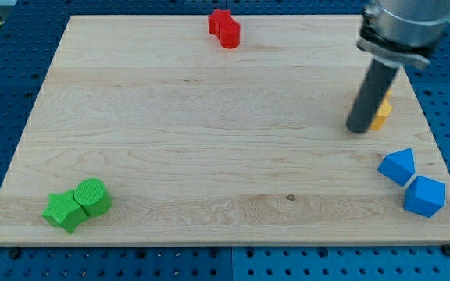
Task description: Nudge the blue triangle a bit down
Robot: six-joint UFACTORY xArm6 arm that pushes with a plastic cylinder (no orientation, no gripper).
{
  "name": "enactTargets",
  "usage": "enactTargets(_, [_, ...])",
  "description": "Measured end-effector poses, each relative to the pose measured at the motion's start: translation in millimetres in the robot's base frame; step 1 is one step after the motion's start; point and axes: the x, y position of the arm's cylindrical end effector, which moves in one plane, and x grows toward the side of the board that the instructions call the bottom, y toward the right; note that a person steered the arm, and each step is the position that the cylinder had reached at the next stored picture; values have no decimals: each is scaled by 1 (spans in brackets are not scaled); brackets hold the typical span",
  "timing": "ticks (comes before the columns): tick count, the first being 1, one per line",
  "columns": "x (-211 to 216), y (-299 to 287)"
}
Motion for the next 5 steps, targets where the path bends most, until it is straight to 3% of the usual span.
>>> enactTargets(1, [29,0])
enactTargets(5, [24,90])
